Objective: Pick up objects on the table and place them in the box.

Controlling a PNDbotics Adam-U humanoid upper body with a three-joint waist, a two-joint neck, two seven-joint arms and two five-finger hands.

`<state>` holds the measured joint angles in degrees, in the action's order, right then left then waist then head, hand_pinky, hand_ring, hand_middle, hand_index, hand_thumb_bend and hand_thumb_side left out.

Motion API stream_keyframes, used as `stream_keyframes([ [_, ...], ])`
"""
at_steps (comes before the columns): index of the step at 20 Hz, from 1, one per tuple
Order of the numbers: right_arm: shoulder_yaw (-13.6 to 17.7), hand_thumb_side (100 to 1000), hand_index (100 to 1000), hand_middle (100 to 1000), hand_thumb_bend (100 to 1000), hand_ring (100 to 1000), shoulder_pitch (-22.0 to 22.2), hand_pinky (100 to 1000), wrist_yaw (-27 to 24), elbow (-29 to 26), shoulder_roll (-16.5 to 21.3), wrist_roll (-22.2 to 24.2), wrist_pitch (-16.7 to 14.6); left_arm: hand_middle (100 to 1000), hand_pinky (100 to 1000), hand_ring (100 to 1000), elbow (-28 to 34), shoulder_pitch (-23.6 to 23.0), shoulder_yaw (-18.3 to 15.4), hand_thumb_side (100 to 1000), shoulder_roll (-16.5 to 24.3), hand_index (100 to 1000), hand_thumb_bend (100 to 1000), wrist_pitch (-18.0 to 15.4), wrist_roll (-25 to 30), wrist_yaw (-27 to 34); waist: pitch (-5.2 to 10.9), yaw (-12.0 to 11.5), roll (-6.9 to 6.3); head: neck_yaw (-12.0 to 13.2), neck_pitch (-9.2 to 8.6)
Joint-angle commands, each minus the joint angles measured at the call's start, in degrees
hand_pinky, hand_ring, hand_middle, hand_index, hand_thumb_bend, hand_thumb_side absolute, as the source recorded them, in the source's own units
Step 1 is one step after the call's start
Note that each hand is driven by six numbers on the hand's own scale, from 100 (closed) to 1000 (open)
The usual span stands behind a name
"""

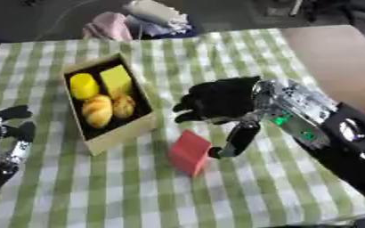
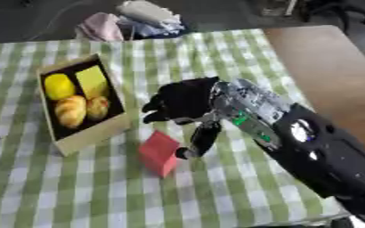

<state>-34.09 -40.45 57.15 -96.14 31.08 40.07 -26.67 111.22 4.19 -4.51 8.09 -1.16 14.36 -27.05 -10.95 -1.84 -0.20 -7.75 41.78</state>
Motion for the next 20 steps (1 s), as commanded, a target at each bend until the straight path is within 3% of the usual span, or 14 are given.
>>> stream_keyframes([
  [1, 0.1, 524, 1000, 1000, 292, 1000, -0.4, 1000, 1.0, -1.1, -0.4, 2.9, -3.7, 750, 768, 587, 0.5, 0.3, -0.2, 832, 1.1, 871, 300, -0.1, 0.1, 0.1, 1.64, 0.0, 0.59, -0.2, 0.16],
  [9, -0.6, 528, 1000, 1000, 323, 1000, -0.6, 1000, 1.7, -0.5, -1.9, 3.9, -5.6, 751, 768, 587, 0.5, 0.3, -0.1, 831, 1.1, 871, 301, -0.2, 0.2, 0.1, 1.72, -0.3, 0.68, -0.4, 0.24],
  [20, -0.8, 515, 993, 1000, 159, 1000, 0.1, 1000, -1.2, 4.7, -3.5, 5.3, -5.6, 751, 769, 587, 0.6, 0.5, -0.1, 829, 1.1, 872, 302, -0.4, 0.4, 0.3, 1.58, -0.9, 0.58, -0.6, -0.04],
])
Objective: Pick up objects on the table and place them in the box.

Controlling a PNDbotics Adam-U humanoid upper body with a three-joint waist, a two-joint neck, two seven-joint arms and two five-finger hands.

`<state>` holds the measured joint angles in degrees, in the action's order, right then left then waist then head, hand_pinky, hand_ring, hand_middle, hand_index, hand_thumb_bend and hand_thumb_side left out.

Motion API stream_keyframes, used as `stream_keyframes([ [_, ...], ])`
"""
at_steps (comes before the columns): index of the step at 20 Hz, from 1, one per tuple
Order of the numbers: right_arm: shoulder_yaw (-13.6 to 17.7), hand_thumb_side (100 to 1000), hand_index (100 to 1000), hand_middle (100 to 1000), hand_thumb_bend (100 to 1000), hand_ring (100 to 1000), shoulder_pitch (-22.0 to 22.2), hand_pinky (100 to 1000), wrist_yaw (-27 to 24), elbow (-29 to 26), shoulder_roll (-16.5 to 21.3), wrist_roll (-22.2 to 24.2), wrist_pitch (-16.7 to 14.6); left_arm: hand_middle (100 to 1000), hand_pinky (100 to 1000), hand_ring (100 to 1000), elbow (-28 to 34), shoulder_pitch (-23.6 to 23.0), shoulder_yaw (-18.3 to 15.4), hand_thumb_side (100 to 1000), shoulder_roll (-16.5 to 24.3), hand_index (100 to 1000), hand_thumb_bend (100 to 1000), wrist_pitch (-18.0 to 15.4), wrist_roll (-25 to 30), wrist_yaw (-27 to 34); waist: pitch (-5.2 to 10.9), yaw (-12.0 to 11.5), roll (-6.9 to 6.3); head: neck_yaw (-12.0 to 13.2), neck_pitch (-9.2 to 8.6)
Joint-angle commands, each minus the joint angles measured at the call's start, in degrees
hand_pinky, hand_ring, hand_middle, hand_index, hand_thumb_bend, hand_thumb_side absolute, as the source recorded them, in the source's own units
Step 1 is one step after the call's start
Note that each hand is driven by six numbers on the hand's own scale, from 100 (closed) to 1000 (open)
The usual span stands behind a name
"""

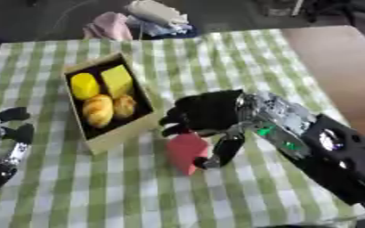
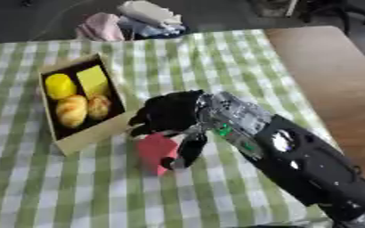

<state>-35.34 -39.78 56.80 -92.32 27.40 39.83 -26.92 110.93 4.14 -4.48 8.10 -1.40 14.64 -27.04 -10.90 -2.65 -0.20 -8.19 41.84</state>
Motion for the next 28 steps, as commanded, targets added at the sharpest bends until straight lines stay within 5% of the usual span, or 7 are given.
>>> stream_keyframes([
  [1, 0.4, 519, 997, 1000, 137, 1000, -0.4, 1000, -1.2, 1.5, 0.1, 5.5, -5.2, 751, 769, 587, 0.9, 0.6, -0.1, 829, 1.1, 872, 302, -0.2, 0.1, 0.3, 1.50, -0.1, 0.59, -0.2, -0.10],
  [10, 1.4, 423, 928, 992, 120, 991, 0.1, 1000, -3.1, 3.2, -0.1, 3.5, -4.3, 751, 769, 587, 0.9, 0.7, -0.1, 830, 0.9, 872, 303, -0.2, 0.2, 0.3, 1.36, -0.2, 0.58, -0.1, -0.29],
  [13, 2.6, 399, 780, 939, 100, 949, 0.6, 999, -3.7, 2.9, 0.2, 0.8, -3.3, 750, 769, 586, 0.9, 0.6, -0.3, 828, 0.9, 872, 303, -0.2, 0.1, 0.3, 1.40, -0.2, 0.51, 0.1, -0.45],
  [18, 5.1, 326, 654, 872, 100, 917, 0.7, 968, -7.4, 2.7, 1.2, -2.5, 0.2, 750, 769, 586, 0.9, 0.5, -0.4, 828, 0.8, 872, 304, -0.1, -0.1, 0.3, 1.59, 0.0, 0.45, 0.3, -0.54],
  [28, 10.6, 321, 647, 870, 100, 917, -7.5, 973, -16.9, 1.3, 4.5, 0.1, 8.7, 749, 768, 585, 0.8, 0.1, -0.6, 828, 0.8, 873, 303, 0.0, -0.3, 0.4, 2.16, 0.2, 0.41, 0.8, -0.29],
])
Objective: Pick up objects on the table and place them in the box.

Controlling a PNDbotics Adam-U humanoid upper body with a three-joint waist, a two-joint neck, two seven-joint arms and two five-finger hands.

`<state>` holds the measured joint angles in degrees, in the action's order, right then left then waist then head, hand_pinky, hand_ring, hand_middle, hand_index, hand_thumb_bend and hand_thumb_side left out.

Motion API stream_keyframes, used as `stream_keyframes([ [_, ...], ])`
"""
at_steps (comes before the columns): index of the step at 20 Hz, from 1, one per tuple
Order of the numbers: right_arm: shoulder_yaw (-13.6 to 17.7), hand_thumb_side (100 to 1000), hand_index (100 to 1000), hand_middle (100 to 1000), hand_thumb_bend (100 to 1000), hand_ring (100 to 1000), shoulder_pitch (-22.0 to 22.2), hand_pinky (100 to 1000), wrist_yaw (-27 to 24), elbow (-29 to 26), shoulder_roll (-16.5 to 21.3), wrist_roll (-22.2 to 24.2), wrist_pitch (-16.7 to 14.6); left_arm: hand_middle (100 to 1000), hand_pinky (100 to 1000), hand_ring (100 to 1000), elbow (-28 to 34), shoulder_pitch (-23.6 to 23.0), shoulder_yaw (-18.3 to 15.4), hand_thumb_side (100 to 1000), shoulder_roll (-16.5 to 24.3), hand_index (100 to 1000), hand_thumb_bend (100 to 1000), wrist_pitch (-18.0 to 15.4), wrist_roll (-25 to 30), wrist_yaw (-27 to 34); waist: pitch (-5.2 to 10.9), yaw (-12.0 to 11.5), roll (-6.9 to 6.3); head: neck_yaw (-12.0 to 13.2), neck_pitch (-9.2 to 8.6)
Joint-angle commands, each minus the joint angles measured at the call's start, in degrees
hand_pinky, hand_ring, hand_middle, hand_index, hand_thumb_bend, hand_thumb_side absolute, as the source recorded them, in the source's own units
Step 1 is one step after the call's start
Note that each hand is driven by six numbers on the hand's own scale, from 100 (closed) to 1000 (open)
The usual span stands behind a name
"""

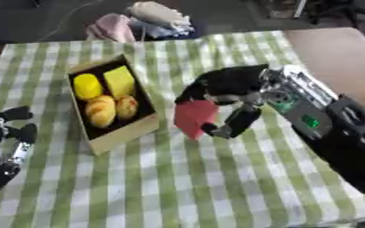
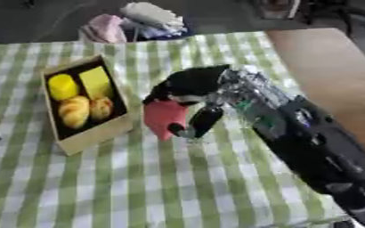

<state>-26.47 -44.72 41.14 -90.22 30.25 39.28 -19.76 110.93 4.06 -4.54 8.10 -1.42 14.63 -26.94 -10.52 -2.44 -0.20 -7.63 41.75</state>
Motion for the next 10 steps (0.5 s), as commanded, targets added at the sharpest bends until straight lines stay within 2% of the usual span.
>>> stream_keyframes([
  [1, 2.0, 320, 646, 869, 100, 916, -3.8, 973, -1.2, -0.3, 1.5, 0.9, 1.9, 749, 767, 584, 0.8, 0.2, -0.6, 828, 0.8, 872, 303, 0.0, -0.3, 0.3, 1.81, -0.1, 0.34, 0.2, -0.21],
  [6, 1.8, 335, 647, 871, 100, 921, -10.5, 981, -0.4, 4.0, -1.4, 1.8, 2.0, 741, 761, 577, 1.1, 0.3, -1.1, 810, 0.5, 869, 315, 0.6, -2.8, 0.8, 1.76, -1.0, -0.11, -0.2, -0.26],
  [10, 1.2, 308, 646, 862, 100, 908, -14.3, 966, 0.2, 9.8, -5.7, 2.2, 1.9, 734, 755, 570, 1.7, 0.5, -1.6, 784, 0.5, 863, 311, 1.4, -6.9, 2.1, 1.67, -1.8, -0.48, -0.8, -0.37],
])
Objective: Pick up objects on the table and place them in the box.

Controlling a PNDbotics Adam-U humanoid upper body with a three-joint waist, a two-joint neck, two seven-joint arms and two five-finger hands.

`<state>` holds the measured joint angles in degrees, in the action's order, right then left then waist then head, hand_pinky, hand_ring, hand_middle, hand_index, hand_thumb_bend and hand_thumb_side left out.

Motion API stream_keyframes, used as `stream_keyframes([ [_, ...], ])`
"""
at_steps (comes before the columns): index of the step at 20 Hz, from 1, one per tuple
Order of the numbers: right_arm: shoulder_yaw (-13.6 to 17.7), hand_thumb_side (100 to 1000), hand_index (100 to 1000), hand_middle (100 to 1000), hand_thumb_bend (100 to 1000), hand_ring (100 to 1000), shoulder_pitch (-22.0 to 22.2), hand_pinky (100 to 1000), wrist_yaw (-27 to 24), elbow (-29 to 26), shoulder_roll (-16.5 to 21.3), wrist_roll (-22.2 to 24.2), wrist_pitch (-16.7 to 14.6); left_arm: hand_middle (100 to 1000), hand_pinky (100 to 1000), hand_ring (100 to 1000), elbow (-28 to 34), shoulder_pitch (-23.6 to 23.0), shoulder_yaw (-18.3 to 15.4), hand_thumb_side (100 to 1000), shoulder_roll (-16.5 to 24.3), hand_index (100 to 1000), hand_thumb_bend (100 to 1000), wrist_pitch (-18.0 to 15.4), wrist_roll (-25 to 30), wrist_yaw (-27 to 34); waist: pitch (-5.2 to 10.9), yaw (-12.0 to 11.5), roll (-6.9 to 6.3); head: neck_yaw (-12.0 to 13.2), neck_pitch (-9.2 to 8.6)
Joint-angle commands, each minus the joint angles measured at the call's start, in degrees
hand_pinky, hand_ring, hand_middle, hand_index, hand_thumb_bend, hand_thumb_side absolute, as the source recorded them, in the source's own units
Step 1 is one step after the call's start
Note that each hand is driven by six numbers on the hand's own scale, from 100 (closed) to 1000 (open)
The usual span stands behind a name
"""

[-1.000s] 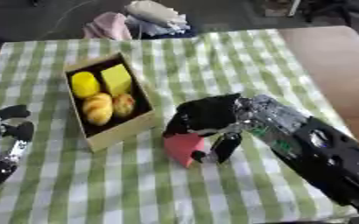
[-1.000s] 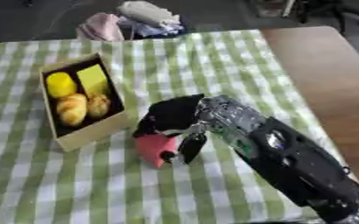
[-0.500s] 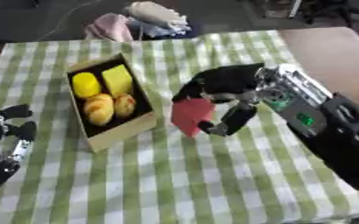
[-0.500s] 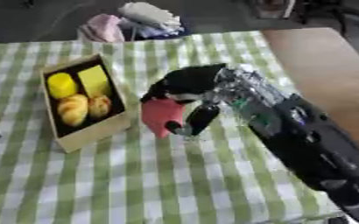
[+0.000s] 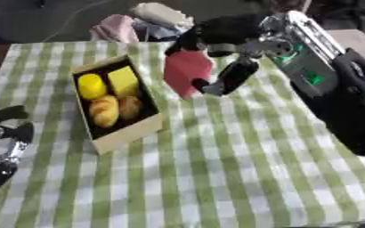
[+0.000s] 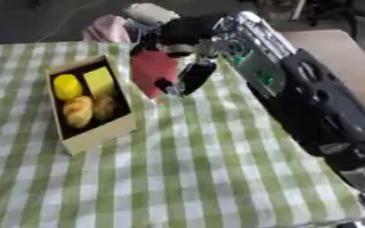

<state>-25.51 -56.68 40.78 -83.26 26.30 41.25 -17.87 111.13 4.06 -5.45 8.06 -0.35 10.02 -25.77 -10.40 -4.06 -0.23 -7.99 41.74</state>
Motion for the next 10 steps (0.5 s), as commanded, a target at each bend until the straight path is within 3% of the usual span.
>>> stream_keyframes([
  [1, 0.1, 312, 657, 861, 100, 907, -3.0, 966, 1.0, 4.6, -2.8, 0.1, -0.1, 730, 753, 569, 1.5, 0.6, -0.7, 774, 0.5, 860, 310, 0.5, -3.3, 1.2, 1.53, -0.3, -0.53, -0.6, -0.40],
  [10, 2.0, 326, 734, 868, 100, 911, -5.4, 969, 13.7, 21.8, -14.5, -3.7, -3.2, 717, 751, 566, 1.6, 0.8, -0.5, 757, 0.2, 852, 307, 1.4, -10.5, 4.5, 1.43, -1.3, -1.08, -1.9, -0.52],
])
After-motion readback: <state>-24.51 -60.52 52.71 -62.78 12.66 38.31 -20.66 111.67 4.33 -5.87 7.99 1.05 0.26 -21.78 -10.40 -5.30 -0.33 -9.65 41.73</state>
